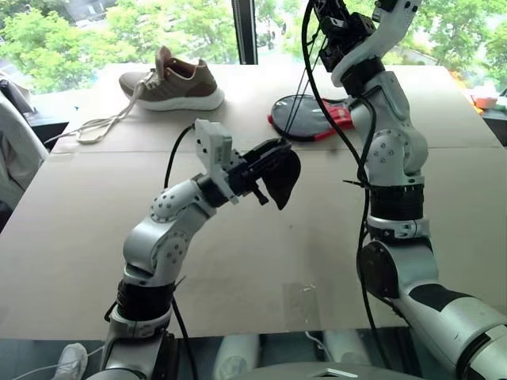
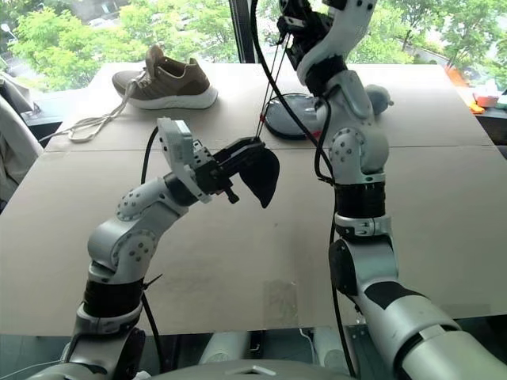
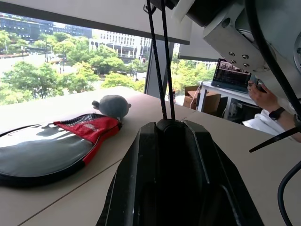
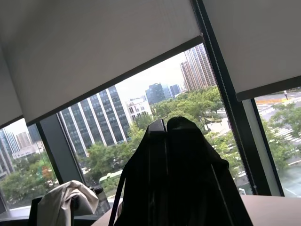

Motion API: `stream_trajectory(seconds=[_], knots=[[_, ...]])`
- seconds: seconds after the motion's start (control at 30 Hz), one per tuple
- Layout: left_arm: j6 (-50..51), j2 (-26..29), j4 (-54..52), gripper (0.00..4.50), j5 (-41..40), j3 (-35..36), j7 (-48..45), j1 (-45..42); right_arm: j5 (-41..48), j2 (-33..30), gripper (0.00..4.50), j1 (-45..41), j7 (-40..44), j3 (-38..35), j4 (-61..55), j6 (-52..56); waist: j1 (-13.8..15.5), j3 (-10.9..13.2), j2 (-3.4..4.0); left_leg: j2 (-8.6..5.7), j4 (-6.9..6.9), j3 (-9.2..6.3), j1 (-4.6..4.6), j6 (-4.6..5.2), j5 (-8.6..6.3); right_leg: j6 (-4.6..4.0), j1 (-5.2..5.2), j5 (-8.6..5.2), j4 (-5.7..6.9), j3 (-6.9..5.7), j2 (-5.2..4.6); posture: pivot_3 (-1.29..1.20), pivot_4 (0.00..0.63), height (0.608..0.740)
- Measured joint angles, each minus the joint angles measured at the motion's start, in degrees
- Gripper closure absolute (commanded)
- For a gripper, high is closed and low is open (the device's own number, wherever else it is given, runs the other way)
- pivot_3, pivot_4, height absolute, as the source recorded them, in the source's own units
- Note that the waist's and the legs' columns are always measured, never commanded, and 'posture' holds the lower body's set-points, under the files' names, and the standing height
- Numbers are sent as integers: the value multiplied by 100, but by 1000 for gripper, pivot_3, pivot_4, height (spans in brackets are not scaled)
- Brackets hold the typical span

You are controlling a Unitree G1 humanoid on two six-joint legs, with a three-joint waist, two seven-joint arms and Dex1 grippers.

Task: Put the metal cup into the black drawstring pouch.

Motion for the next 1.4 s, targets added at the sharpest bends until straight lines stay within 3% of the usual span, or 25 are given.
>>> stream_trajectory(seconds=[0.17,0.47,0.77,0.93,1.03,1.07,1.2,1.23,1.3,1.4], knots=[[368,320,472,1307,10,55,-231,557,135,-274,4500,-127,194,-56,-687,-48,-17,5,3,1,3,-2,-6,1,0,2,0,0,-3,-7,-1,0,150,740],[342,351,588,1307,-222,701,-185,254,151,-292,4500,2,503,219,-743,45,-98,6,2,3,4,-5,-1,1,0,1,0,0,4,-4,-1,0,150,740],[-403,488,1848,1307,133,1737,263,-435,52,-376,4500,173,506,369,-755,128,-95,5,0,0,1,-6,-4,0,0,2,-2,1,1,-5,-3,0,150,740],[-509,650,1997,1307,262,1955,294,-210,-313,-944,4500,1165,475,312,-576,155,-59,0,-9,-4,1,-1,-9,0,0,3,0,1,-4,-7,-19,0,150,740],[-425,660,1738,1307,282,1935,267,236,-452,-1488,4500,2326,654,385,-811,485,-50,-2,-13,-2,-3,-4,-18,0,0,2,-6,0,-7,-11,-22,0,150,740],[-340,680,1592,1249,280,1931,250,480,-470,-1803,3905,2946,831,449,-976,670,-40,-1,-13,-2,-5,-5,-28,0,-1,2,-17,0,-8,-12,-25,0,150,740],[4,799,1112,1249,142,1936,98,1215,-713,-2875,2214,4757,1636,834,-1494,945,-37,2,-8,-2,4,1,-87,1,-1,4,-90,1,4,2,-30,0,150,740],[85,826,995,1249,71,1935,41,1330,-805,-3032,1597,4987,1774,853,-1612,873,-68,2,-8,-1,6,6,-85,2,0,6,-90,2,5,5,-28,0,150,740],[226,1007,651,1249,-55,1897,-210,1649,-925,-3366,815,5372,2022,835,-1901,714,-107,1,-9,4,9,10,-66,2,-1,6,-75,1,3,9,-17,0,150,740],[265,1480,439,1249,-10,1828,-699,2251,-1044,-3891,815,6151,2517,624,-2068,390,-90,0,-12,11,21,26,-54,3,0,-17,-55,-15,2,0,-2,0,150,740]])
